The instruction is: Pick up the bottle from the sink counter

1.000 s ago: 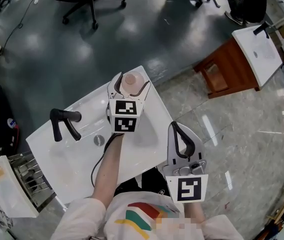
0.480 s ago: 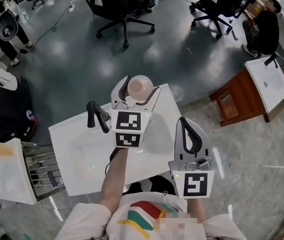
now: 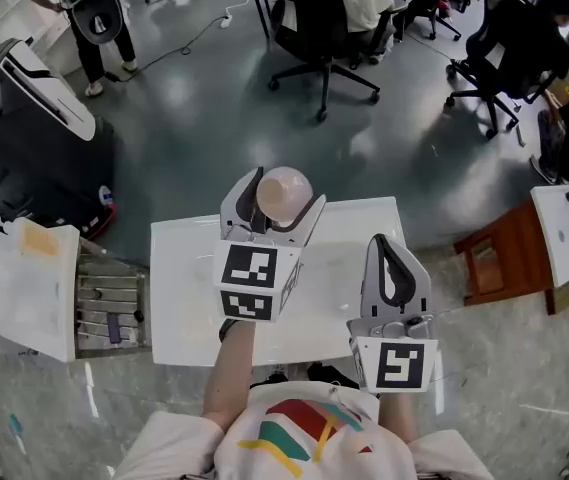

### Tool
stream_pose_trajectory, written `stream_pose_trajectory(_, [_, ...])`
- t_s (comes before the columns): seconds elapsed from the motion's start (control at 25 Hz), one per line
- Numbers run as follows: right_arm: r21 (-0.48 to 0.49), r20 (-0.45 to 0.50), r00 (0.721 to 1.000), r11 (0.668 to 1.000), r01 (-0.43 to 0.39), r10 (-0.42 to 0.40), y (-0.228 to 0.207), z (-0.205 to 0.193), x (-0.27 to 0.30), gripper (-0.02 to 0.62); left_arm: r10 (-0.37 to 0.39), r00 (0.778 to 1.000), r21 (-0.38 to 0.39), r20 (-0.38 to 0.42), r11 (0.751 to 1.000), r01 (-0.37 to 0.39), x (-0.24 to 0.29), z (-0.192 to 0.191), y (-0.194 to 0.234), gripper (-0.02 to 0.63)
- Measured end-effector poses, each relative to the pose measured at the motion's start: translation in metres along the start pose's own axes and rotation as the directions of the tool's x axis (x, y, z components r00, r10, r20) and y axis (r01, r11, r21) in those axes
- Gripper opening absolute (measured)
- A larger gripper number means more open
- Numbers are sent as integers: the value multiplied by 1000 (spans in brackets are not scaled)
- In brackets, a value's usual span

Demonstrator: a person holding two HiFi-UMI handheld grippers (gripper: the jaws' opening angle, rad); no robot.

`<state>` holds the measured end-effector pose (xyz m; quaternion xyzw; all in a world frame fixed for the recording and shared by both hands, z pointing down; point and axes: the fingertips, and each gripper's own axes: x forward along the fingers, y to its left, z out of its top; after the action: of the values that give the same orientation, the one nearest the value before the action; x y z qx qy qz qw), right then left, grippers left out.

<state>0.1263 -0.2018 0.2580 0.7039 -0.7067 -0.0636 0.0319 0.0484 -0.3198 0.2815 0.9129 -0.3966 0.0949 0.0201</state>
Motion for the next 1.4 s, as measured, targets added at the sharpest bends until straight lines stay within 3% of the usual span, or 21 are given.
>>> stream_pose_trajectory(0.12, [-9, 11, 999, 999, -41, 41, 23, 5, 5, 12, 55, 998, -34, 1, 998, -55, -32, -1, 21, 399])
stream_pose_trajectory(0.32, [-12, 19, 994, 994, -105, 106, 58, 11, 7, 12, 164, 986, -17, 42, 986, -163, -94, 5, 45, 399])
stream_pose_trajectory(0.48, [-13, 18, 989, 989, -146, 146, 81, 15, 2, 12, 242, 966, 7, 94, 970, -244, -140, 8, 56, 399])
stream_pose_trajectory(0.72, [-28, 3, 980, 979, -200, 200, 113, 12, -8, 12, 355, 920, -39, 166, 935, -353, -201, 5, 69, 399])
stream_pose_trajectory(1.0, [-37, 10, 975, 974, -223, 224, 138, 13, -13, 12, 381, 906, -29, 185, 924, -382, -231, -5, 79, 399])
stream_pose_trajectory(1.4, [-57, 6, 975, 974, -220, 221, 138, 15, -19, 12, 396, 897, -25, 197, 917, -399, -237, -4, 80, 399])
